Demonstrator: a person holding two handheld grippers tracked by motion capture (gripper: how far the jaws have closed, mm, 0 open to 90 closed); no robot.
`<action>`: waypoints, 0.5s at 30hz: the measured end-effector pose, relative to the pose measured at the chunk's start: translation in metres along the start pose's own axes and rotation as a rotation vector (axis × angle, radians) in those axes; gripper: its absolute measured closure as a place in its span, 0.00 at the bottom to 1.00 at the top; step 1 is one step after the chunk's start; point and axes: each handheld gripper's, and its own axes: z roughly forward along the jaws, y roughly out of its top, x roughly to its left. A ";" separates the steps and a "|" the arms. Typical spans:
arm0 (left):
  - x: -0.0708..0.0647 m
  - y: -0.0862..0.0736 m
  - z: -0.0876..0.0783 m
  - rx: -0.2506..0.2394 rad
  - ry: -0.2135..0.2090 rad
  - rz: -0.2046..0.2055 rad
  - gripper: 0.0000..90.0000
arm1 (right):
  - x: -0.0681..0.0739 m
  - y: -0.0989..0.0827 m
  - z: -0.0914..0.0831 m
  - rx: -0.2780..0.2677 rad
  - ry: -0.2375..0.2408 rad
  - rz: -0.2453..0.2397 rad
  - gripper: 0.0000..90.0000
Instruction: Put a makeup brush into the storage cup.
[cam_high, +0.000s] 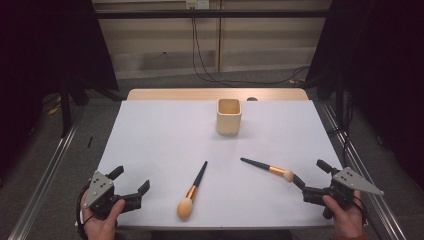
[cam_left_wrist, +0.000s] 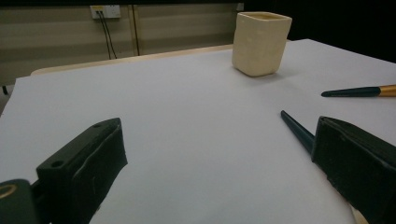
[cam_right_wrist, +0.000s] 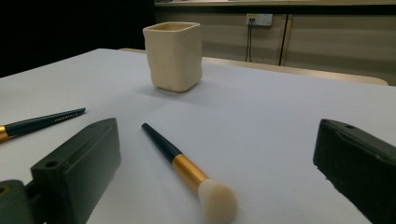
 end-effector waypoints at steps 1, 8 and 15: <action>0.000 0.000 0.000 0.000 0.000 0.000 0.03 | 0.000 0.000 0.000 0.000 0.000 0.000 0.01; -0.002 0.000 0.003 0.017 -0.009 0.002 0.03 | 0.000 -0.001 -0.001 -0.006 0.005 -0.002 0.01; -0.004 0.000 0.000 0.019 -0.016 0.008 0.03 | 0.004 -0.001 0.000 0.002 0.019 -0.006 0.01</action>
